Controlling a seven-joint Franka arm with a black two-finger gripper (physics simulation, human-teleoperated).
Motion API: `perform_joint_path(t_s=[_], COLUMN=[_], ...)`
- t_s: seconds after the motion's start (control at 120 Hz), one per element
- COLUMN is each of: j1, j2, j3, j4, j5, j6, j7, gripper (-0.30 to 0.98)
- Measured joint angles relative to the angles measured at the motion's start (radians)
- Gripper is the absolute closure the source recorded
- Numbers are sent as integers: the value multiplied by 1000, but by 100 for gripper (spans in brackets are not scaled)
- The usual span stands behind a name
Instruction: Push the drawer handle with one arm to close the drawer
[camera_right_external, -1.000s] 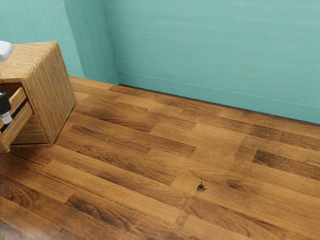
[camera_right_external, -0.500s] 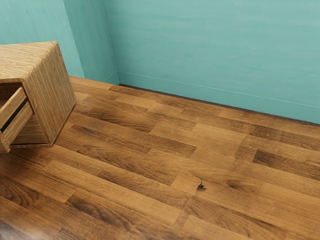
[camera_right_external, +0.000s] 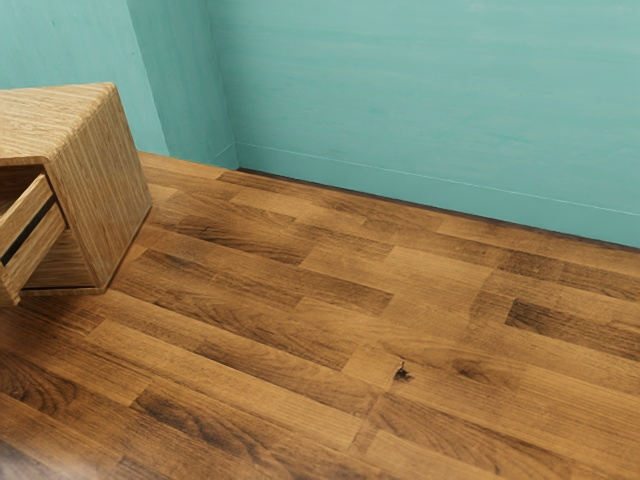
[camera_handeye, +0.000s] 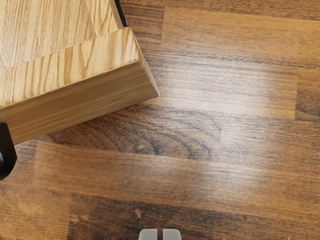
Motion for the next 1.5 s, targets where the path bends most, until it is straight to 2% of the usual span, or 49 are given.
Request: perform_joint_path(t_s=[0.183, 0.4, 0.617, 0.725, 0.917, 1.5], j1=[19, 123, 178, 210, 217, 214], j2=[4, 1, 18, 75, 179, 279], j3=[1, 1, 7, 7, -2, -18], j4=[-6, -42, -93, -94, -45, 42], j5=[12, 17, 18, 18, 15, 17], j6=[6, 17, 90, 145, 218, 272], j7=[12, 36, 69, 88, 99, 75], gripper=[78, 79, 79, 79, 79, 79])
